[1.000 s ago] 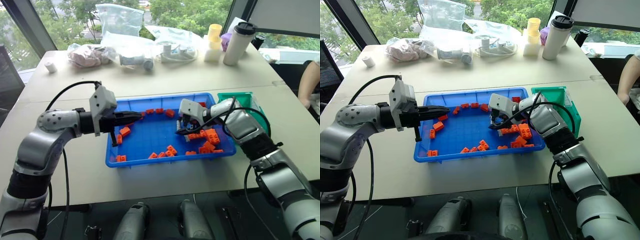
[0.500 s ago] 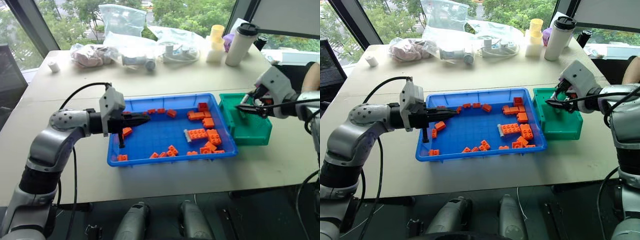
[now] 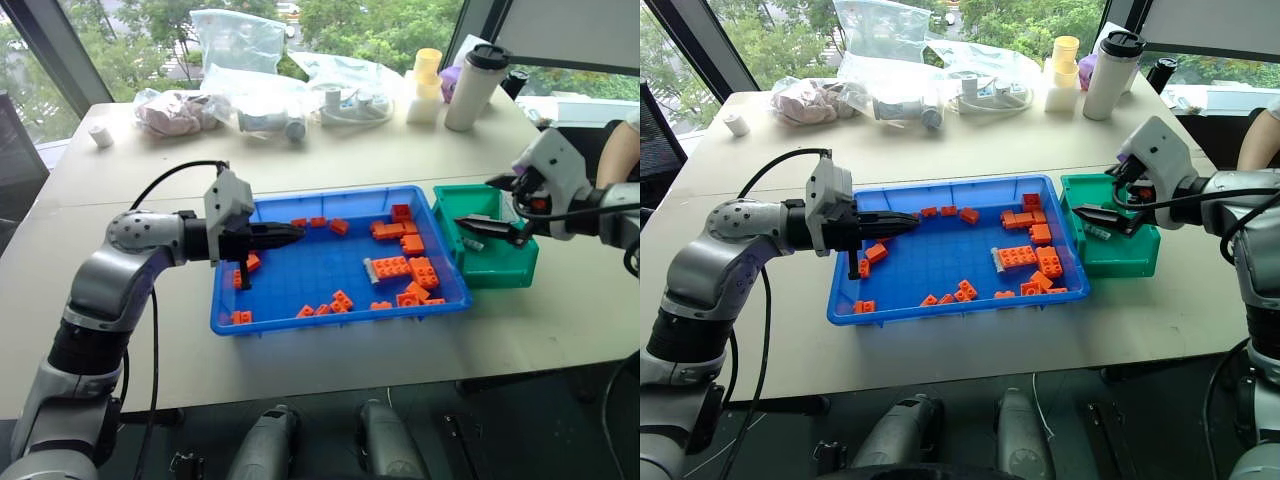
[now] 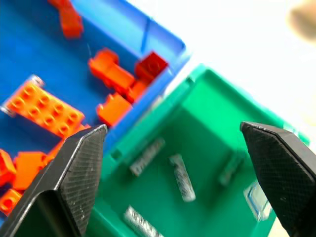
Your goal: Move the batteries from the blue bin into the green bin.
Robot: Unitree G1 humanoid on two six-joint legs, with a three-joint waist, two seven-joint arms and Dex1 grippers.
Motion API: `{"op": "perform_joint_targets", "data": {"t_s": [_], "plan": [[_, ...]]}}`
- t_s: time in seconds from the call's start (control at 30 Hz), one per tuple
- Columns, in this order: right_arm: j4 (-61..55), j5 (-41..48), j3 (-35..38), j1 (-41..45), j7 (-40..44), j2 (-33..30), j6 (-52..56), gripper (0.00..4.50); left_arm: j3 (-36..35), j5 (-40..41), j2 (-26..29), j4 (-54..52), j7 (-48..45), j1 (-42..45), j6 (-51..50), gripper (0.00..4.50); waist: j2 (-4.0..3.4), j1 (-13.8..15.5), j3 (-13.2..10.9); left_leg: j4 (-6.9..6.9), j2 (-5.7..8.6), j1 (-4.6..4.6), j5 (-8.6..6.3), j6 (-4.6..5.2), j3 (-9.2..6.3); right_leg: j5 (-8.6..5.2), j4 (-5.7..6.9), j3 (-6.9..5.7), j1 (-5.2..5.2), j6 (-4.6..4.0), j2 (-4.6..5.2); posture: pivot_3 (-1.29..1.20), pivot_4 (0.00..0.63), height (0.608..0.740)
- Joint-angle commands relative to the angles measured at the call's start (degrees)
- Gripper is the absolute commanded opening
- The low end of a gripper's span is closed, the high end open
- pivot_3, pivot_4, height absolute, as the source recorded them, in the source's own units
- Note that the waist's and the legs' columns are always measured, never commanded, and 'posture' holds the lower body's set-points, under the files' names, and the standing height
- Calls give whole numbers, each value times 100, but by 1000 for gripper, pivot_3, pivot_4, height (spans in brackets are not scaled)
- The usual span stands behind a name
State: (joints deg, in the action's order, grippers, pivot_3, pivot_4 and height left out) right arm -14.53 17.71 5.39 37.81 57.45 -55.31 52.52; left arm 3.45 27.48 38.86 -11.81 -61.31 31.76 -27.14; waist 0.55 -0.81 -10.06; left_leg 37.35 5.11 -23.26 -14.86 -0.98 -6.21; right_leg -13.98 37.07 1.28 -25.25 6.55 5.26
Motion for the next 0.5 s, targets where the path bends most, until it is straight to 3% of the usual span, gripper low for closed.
{"op": "perform_joint_targets", "data": {"t_s": [0.03, 0.23, 0.5], "plan": [[-355, 341, -665, 316, 139, 377, 163, 4476, -77, -20, 19, -39, -19, 136, 94, 0, 2, 7, 1, 1, 0, 0, 0, 0, -1, 0, 0, 0, 0, 0, 1, 0, 150, 740], [7, -43, -1983, 556, 109, 946, -38, 4476, -167, -9, 86, -193, 54, 42, 20, 0, 2, 34, 0, 10, 7, -7, 1, -1, -4, 0, 0, -5, 1, 0, 9, 0, 150, 740], [961, -658, -2863, 782, 12, 1424, -390, 4476, -250, 24, 120, -433, 213, -135, -88, 0, 2, 7, 0, 11, 7, -7, 11, -19, -4, 0, 2, -4, -4, 0, 7, 0, 150, 740]]}}
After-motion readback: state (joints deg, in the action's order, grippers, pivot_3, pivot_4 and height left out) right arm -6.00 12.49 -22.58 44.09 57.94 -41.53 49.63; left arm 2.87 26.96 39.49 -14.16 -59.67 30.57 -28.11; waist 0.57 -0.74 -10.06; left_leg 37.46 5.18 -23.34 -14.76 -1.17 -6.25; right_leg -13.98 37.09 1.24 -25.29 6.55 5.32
